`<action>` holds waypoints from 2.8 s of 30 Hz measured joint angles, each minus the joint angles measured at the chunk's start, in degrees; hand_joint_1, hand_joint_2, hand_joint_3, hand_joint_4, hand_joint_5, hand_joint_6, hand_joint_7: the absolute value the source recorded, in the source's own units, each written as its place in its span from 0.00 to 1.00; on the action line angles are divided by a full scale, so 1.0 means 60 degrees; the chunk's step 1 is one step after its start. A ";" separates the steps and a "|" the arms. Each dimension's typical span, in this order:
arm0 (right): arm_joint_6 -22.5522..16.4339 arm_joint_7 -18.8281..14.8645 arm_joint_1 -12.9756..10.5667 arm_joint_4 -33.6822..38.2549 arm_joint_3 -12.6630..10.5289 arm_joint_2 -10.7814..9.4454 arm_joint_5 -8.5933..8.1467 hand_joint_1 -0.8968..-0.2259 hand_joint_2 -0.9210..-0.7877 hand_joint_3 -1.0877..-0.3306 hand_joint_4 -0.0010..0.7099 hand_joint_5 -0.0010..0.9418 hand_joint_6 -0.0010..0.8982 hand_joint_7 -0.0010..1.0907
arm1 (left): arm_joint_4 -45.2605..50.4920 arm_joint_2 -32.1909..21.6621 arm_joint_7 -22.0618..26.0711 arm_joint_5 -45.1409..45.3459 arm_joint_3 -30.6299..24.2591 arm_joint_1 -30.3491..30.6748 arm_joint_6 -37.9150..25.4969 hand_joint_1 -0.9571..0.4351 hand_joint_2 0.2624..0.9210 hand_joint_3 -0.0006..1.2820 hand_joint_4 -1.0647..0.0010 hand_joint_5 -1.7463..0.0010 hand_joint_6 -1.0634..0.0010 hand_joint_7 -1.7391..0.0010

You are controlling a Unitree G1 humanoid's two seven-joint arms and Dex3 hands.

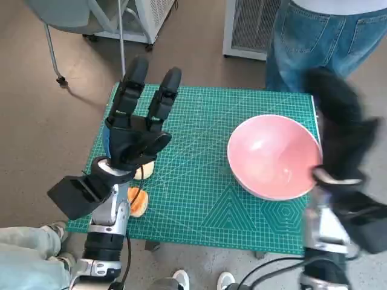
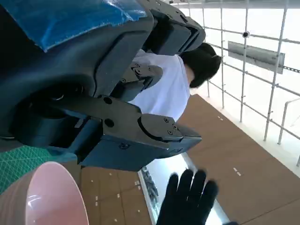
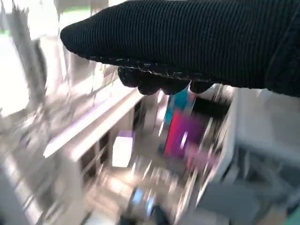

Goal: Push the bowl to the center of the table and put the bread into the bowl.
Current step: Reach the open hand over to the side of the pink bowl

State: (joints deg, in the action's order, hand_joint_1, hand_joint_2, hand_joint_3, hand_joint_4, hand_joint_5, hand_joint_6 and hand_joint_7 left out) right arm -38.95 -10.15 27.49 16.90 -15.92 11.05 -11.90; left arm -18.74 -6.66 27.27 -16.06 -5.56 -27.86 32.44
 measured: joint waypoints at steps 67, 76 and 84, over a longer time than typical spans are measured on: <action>0.0904 -0.0229 0.2880 0.7971 -0.0691 -0.1288 -0.1004 0.53 0.00 0.36 0.33 0.01 0.10 0.41 | 0.0428 -0.0389 -0.0117 -0.0023 -0.0276 0.0318 -0.0205 0.69 1.00 0.15 0.78 1.00 0.67 0.99; 0.1152 -0.0224 0.3602 0.8436 -0.0696 -0.1644 -0.0993 0.50 0.00 0.41 0.32 0.00 0.13 0.40 | 0.0681 -0.0397 -0.0288 0.0015 -0.0289 0.0454 -0.0288 0.68 1.00 0.14 0.77 1.00 0.67 0.99; 0.1383 -0.0171 0.4108 0.8724 -0.0666 -0.1857 -0.0956 0.51 0.00 0.42 0.32 0.00 0.12 0.39 | 0.0792 -0.0418 -0.0369 0.0035 -0.0287 0.0564 -0.0428 0.68 1.00 0.14 0.77 1.00 0.67 1.00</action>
State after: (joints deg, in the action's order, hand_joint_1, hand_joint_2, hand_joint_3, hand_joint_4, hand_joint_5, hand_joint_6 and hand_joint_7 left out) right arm -30.65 -11.17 52.14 69.24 -19.92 -0.09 -17.63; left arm -13.99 -9.17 25.05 -15.84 -7.28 -24.48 29.88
